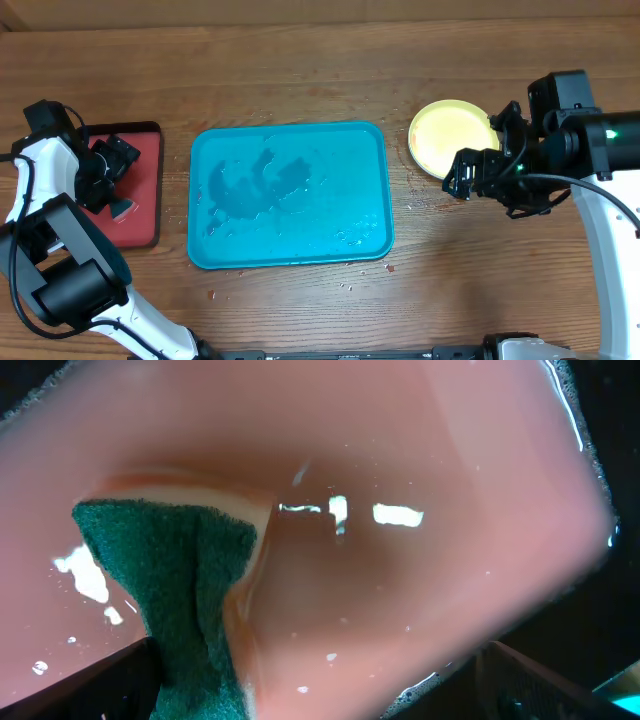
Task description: Clean dirty plates on tray and stack at the side
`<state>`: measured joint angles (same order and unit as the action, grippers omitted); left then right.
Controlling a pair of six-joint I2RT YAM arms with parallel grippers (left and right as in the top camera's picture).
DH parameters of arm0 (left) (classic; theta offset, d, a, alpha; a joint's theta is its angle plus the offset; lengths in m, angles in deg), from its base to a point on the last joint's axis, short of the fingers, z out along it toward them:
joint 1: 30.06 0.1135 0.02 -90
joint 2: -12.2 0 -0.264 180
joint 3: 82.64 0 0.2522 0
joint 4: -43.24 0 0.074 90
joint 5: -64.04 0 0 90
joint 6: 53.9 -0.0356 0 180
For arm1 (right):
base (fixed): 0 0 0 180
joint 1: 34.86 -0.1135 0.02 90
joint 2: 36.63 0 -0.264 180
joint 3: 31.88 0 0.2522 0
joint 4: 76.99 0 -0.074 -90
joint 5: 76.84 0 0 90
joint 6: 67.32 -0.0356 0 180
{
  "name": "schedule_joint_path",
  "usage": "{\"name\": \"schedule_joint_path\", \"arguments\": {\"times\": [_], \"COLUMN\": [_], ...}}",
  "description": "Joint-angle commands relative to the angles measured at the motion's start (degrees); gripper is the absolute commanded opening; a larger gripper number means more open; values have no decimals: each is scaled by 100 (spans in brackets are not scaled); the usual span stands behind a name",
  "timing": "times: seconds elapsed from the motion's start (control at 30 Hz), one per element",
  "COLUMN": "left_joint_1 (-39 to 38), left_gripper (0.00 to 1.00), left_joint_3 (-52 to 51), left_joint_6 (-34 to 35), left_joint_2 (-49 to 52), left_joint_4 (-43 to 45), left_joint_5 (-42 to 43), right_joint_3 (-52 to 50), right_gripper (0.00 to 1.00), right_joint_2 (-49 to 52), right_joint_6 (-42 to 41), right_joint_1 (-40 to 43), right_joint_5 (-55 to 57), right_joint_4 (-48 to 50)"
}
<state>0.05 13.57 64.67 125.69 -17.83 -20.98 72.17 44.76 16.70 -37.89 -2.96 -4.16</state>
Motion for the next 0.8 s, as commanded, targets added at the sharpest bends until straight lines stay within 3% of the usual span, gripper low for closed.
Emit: {"name": "schedule_joint_path", "arguments": {"times": [0.0,0.2,0.33,0.6,0.77], "left_joint_1": [-22,-22,-22,-24,-13], "left_gripper": [100,100,100,100,100], "left_joint_3": [-17,-17,-17,-17,-17], "left_joint_6": [-7,-9,-7,-7,-7], "left_joint_2": [33,33,33,33,33], "left_joint_4": [2,2,2,2,2], "left_joint_5": [101,101,101,101,98], "right_joint_3": [-28,-107,-728,-3888,-5646], "right_gripper": [100,100,100,100,100], "right_joint_2": [-17,-81,-588,-3432,-5532], "right_joint_6": [-4,2,37,35,35], "right_joint_1": [-24,-63,-144,-140,-140], "right_joint_5": [57,-153,-114,-114,-55], "right_joint_4": [140,804,1707,4651,5838]}}
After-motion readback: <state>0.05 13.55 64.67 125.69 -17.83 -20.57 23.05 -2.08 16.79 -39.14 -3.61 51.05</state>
